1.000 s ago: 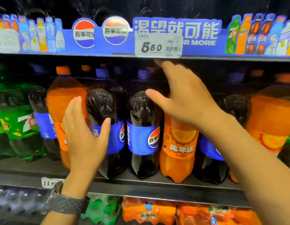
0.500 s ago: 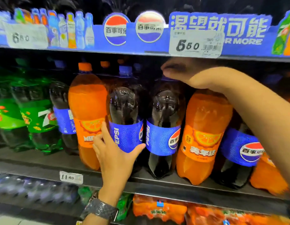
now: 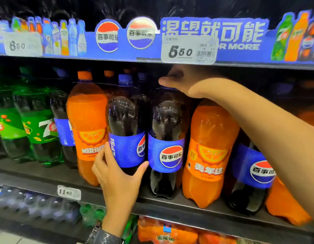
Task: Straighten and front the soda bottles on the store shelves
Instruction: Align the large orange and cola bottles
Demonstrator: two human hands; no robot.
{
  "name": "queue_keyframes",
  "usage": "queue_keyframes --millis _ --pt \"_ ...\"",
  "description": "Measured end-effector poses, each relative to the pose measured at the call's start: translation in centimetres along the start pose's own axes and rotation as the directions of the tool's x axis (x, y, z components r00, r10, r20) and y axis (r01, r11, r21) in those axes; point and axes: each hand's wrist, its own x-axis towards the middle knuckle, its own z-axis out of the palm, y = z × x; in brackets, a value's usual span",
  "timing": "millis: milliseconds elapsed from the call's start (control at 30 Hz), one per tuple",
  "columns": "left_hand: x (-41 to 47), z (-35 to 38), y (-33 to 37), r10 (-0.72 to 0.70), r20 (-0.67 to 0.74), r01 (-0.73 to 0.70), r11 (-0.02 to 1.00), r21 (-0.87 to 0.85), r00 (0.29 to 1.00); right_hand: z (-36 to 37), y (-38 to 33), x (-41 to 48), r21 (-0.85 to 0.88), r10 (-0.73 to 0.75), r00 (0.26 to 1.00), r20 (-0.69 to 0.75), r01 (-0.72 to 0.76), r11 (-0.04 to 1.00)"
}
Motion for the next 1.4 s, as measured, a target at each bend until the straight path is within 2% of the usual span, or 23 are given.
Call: queue_keyframes --millis 67,200,300,433,567,700,800,867,967,1067,1133,1167,1233,1300,1400 --pt "-0.2 0.1 0.4 -0.025 -0.013 0.026 0.997 0.067 1.0 -0.2 0.2 -0.3 0.042 -0.023 0.999 0.029 0.022 0.999" --pt "-0.1 0.0 0.2 -0.041 0.03 0.039 0.998 0.054 0.999 -0.2 0.1 -0.6 -0.02 -0.083 0.994 0.064 0.085 0.996" --pt "0.0 0.2 -0.4 -0.06 0.019 0.06 0.997 0.039 0.998 0.8 0.2 -0.4 -0.002 -0.047 0.999 0.008 0.047 0.999" --pt "0.0 0.3 -0.4 -0.07 0.015 0.07 0.998 -0.006 0.997 0.7 0.5 -0.2 0.081 0.007 0.999 0.048 -0.011 0.997" --pt "0.1 -0.2 -1.0 -0.075 0.034 0.078 0.993 -0.085 0.997 0.7 0.2 -0.4 -0.04 0.042 0.999 -0.027 -0.044 0.998" --pt "0.4 -0.8 -2.8 -0.101 0.141 0.14 0.943 -0.302 0.985 0.5 -1.0 -1.3 -0.113 0.076 0.997 -0.019 -0.078 0.991" --pt "0.4 -0.9 -3.7 -0.077 0.202 0.145 0.928 -0.343 0.976 1.8 -2.1 -2.8 -0.254 0.049 0.985 -0.167 -0.091 0.963" --pt "0.5 -1.3 -4.0 -0.043 0.231 0.119 0.938 -0.327 0.972 3.4 -3.5 -4.5 -0.302 -0.018 0.958 -0.286 -0.072 0.95" --pt "1.2 -2.7 -4.6 0.099 0.264 -0.015 0.952 -0.305 0.959 5.8 -5.6 -6.0 -0.466 -0.178 0.89 -0.419 -0.042 0.884" --pt "4.0 -5.3 -5.8 0.263 0.133 -0.226 0.944 -0.24 0.956 7.3 -8.1 -5.7 -0.503 -0.256 0.839 -0.479 -0.024 0.864" --pt "6.9 -7.0 -7.5 0.296 0.022 -0.286 0.938 -0.194 0.955 8.4 -9.3 -5.8 -0.388 -0.23 0.814 -0.534 0.005 0.922" --pt "8.5 -7.6 -8.4 0.246 0.04 -0.234 0.952 -0.195 0.968 9.4 -9.8 -6.2 -0.24 -0.151 0.811 -0.566 0.013 0.971" --pt "10.9 -7.8 -10.0 0.137 0.236 -0.074 0.963 -0.257 0.962 12.3 -10.4 -8.2 0.092 0.09 0.837 -0.54 -0.048 0.995" --pt "12.4 -7.5 -11.0 0.149 0.461 0.048 0.92 -0.389 0.875 16.3 -11.1 -10.2 0.259 0.269 0.847 -0.458 -0.163 0.952" --pt "13.3 -6.9 -12.1 0.292 0.501 -0.07 0.908 -0.414 0.815 21.4 -11.9 -11.3 0.296 0.37 0.808 -0.458 -0.253 0.921"
